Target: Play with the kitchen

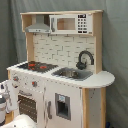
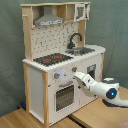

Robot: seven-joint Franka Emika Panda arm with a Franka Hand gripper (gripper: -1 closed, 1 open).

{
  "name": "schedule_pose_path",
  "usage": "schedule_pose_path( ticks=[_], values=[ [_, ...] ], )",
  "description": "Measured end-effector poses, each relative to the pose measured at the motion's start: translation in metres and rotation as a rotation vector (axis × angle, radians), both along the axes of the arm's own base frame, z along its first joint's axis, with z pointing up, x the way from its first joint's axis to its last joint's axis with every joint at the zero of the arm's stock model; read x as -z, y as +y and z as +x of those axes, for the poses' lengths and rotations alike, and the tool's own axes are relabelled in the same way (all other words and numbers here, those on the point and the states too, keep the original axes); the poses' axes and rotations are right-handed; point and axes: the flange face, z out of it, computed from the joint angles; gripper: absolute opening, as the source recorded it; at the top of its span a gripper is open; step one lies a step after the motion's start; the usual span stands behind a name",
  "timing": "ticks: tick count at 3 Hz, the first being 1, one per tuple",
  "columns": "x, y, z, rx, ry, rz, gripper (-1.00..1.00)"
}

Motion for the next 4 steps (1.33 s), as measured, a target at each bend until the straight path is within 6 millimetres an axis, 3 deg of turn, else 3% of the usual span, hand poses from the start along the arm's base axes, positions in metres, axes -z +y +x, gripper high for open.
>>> schedule_pose_path(
  ticks=[2,4],
  values=[
    [-0.045,-0.002,-0.025,0.02,-0.019,-0.081,1.0],
    [-0.104,-0.011,-0.049,0.035,-0.027,-0.156,1.0]
  ],
)
